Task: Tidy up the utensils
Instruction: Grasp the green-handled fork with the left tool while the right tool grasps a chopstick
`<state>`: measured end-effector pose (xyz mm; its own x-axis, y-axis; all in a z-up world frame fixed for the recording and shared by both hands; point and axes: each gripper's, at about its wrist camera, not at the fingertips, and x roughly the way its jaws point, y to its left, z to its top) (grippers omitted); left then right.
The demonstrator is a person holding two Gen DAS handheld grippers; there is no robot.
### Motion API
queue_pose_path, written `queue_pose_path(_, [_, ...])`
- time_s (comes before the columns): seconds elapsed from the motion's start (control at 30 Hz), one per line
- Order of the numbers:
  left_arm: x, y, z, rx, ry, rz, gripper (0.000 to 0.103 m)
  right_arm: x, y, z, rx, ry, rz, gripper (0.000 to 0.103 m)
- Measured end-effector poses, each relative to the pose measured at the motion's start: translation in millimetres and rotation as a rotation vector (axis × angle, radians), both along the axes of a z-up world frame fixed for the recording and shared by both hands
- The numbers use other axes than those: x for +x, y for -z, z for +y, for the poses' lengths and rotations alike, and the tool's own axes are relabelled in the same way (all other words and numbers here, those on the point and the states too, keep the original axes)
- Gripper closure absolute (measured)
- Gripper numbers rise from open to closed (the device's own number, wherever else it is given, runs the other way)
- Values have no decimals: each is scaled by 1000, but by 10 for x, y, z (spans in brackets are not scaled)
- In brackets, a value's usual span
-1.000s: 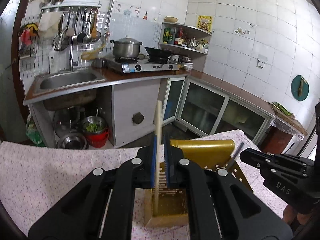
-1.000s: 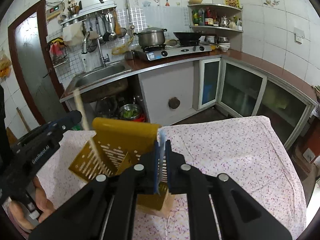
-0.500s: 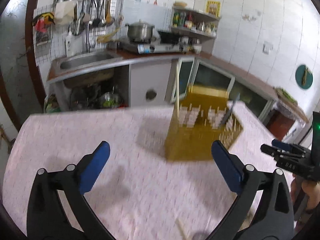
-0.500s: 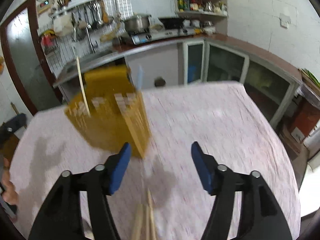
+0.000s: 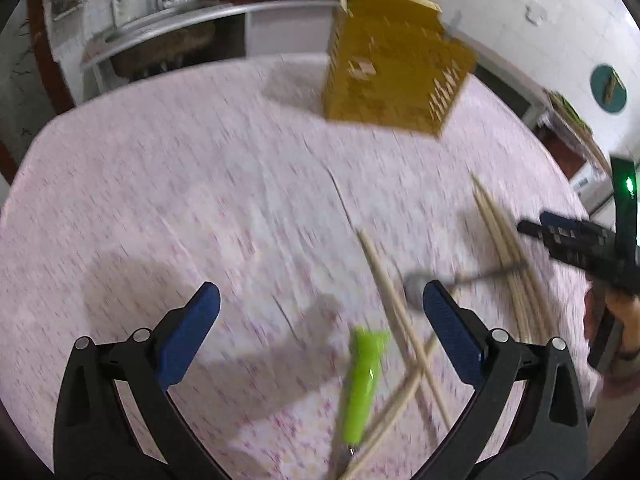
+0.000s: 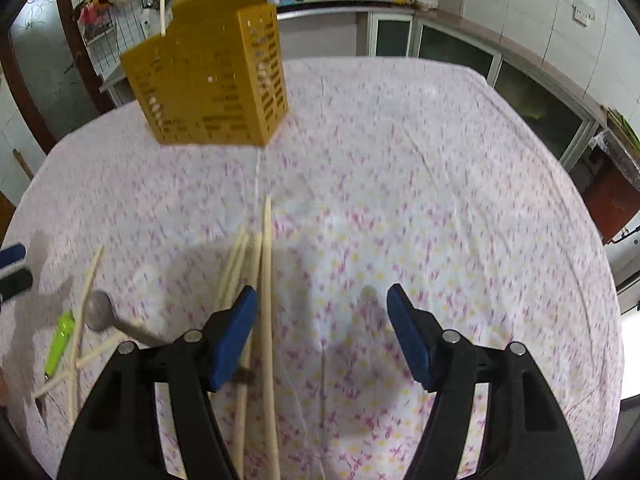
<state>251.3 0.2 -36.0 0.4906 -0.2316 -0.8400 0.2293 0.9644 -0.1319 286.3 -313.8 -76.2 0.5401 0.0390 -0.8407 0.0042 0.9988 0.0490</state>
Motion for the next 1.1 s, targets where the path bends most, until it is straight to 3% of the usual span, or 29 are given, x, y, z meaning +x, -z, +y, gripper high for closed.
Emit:
queue_pose_path(0.17, [-203,109,-84,48,40,-11,8,-37,61,46,-14,-14,10,38])
queue_pose_path(0.27, [-308,116,-147,45,68,-11,16,-10,54,104,-20,-34,27,53])
queue_pose_path(0.6, [-206,281,-376,152,132,49,65,218,22,268,-61,-74,96,76])
queue_pose_path(0.7, [-111,306,-377,148,126,75,71,333,9,327,-87,-77,117,83])
queue_pose_path(1.1, [203,349,-406,157,110,162,80,770,48,352,-61,-60,269,84])
